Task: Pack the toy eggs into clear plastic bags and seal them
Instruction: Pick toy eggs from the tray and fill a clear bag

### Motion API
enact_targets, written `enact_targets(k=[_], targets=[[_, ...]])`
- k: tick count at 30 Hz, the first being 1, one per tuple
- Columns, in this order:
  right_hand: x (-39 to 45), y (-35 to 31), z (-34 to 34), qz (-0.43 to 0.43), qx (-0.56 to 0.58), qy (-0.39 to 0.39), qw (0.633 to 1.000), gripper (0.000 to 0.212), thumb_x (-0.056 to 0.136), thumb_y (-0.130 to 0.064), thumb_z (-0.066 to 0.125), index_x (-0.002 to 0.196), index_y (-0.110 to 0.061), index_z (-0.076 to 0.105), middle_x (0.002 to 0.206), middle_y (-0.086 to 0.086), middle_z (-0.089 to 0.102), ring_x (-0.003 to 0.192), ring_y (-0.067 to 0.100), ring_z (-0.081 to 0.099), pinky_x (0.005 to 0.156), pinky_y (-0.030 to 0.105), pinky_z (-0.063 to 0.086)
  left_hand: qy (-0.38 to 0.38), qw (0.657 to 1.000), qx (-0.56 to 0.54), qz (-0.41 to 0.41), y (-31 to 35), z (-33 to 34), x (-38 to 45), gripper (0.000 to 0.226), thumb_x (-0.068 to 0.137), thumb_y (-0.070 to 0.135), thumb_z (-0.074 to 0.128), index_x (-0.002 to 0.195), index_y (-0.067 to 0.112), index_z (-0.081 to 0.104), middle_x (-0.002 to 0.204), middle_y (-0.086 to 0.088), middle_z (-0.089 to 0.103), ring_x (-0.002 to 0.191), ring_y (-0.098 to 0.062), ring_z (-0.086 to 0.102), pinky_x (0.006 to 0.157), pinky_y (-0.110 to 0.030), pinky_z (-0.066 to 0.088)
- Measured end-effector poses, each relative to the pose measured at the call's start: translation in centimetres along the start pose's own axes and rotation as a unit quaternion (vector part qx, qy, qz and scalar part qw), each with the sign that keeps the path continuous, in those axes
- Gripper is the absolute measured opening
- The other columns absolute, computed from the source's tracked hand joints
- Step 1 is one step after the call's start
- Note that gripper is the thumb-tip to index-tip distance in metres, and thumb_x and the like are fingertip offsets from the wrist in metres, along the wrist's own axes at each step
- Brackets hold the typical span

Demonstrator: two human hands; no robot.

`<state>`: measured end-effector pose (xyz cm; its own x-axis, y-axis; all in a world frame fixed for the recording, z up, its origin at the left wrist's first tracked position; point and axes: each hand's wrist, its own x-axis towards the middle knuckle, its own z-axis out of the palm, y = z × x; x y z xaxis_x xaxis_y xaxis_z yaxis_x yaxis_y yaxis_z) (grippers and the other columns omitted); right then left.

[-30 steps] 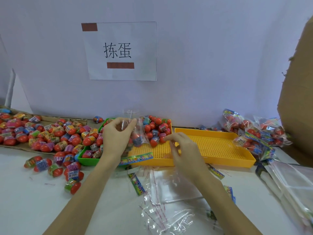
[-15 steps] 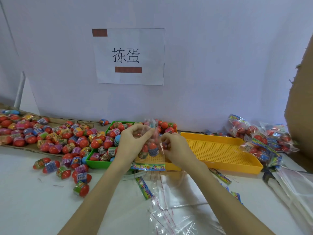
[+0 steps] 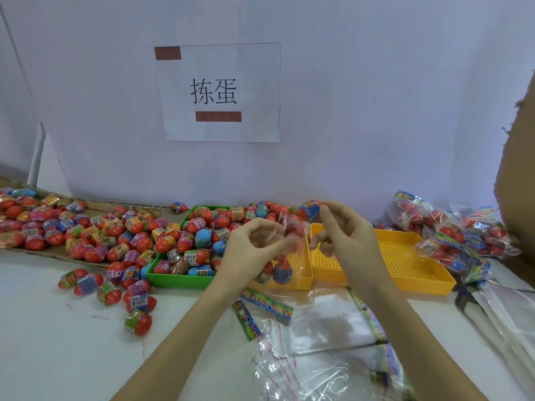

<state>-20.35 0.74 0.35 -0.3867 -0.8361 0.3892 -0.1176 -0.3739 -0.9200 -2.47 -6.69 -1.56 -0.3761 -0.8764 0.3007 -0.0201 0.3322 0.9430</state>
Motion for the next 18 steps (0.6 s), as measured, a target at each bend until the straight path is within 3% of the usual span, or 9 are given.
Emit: enact_targets(k=[4, 8, 13, 15, 18], targets=[[-0.2, -0.1, 0.2, -0.055, -0.115, -0.051, 0.991, 0.015, 0.107, -0.028, 0.060, 0.120, -0.022, 0.066, 0.096, -0.003, 0.077, 0.046, 0.028, 0.065, 0.041, 0.021, 0.042, -0.034, 0.999, -0.012, 0.032, 0.4, 0.4, -0.3, 0.033, 0.080, 0.029, 0.093, 0.108, 0.025, 0.076, 0.097, 0.005, 0.080, 0.089, -0.010, 0.076, 0.078, -0.019, 0.060], [-0.3, -0.2, -0.3, -0.086, -0.234, -0.082, 0.965, 0.014, 0.106, -0.034, 0.060, 0.119, -0.033, 0.063, 0.090, -0.014, 0.076, 0.041, 0.017, 0.062, 0.045, 0.025, 0.049, -0.039, 0.998, -0.011, 0.049, 0.3, 0.5, -0.4, 0.036, 0.078, 0.029, 0.094, 0.109, 0.027, 0.075, 0.093, 0.007, 0.079, 0.086, -0.006, 0.075, 0.077, -0.012, 0.056], [-0.2, 0.1, -1.1, -0.103, -0.289, -0.120, 0.944, 0.017, 0.107, -0.032, 0.059, 0.122, -0.028, 0.065, 0.070, -0.008, 0.072, 0.049, 0.012, 0.067, 0.051, 0.020, 0.049, -0.044, 0.998, -0.048, 0.001, 0.4, 0.7, -0.4, 0.034, 0.085, 0.043, 0.083, 0.112, 0.024, 0.076, 0.095, -0.002, 0.080, 0.089, -0.017, 0.078, 0.080, -0.021, 0.061], [-0.1, 0.1, -1.2, -0.109, -0.298, -0.117, 0.941, 0.018, 0.106, -0.032, 0.061, 0.122, -0.027, 0.067, 0.070, -0.009, 0.070, 0.055, 0.011, 0.069, 0.054, 0.021, 0.050, -0.043, 0.996, -0.073, -0.017, 0.6, 0.7, -0.4, 0.025, 0.095, 0.042, 0.075, 0.109, 0.022, 0.079, 0.094, -0.005, 0.081, 0.090, -0.024, 0.079, 0.080, -0.028, 0.064], [-0.1, 0.0, -1.3, -0.123, -0.309, -0.115, 0.936, 0.018, 0.102, -0.033, 0.066, 0.119, -0.026, 0.071, 0.078, -0.014, 0.071, 0.066, 0.008, 0.071, 0.063, 0.025, 0.057, -0.020, 0.998, -0.050, -0.013, 0.6, 0.8, -0.4, 0.014, 0.100, 0.031, 0.074, 0.105, 0.020, 0.082, 0.094, -0.002, 0.081, 0.088, -0.016, 0.077, 0.074, -0.022, 0.061]])
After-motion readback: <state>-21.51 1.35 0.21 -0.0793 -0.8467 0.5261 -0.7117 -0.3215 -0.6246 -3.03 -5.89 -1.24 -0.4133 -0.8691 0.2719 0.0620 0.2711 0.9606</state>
